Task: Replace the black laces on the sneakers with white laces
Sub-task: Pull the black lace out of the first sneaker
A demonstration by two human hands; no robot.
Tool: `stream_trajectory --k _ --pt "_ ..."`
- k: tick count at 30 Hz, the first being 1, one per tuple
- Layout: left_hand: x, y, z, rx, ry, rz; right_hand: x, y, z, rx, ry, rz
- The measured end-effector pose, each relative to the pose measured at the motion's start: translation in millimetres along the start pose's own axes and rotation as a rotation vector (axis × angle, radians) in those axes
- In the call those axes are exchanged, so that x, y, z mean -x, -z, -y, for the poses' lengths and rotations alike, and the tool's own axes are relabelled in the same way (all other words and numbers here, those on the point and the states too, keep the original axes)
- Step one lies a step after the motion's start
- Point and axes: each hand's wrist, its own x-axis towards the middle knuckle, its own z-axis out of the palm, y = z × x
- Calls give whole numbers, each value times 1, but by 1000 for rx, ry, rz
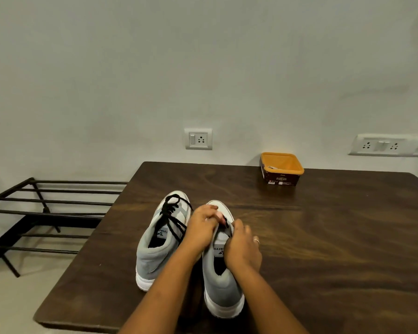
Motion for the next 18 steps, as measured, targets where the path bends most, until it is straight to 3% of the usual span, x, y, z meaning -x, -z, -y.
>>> stream_trajectory --k 3,5,7,10,12,14,16,18 --pt "0 13 -21 800 169 -133 -1 -2 0 18 14 -3" --pt "-5 21 -31 1153 190 -236 0 -2 0 19 23 -4" --pt "-9 27 -37 1258 226 -326 -1 -2 -1 13 29 -10" --pt "-18 44 -34 1201 239 -432 -1 -2 -1 7 24 -14" --pt "-24 64 -31 1038 220 -463 -1 -2 -2 0 16 -16" --pt "-24 81 -31 615 171 -398 -2 -3 -1 -8 9 -19" --pt "-19 88 -34 14 133 -181 -1 -3 -1 -23 12 -27" --pt "-11 82 -33 -496 160 176 0 -3 -1 -50 48 -41"
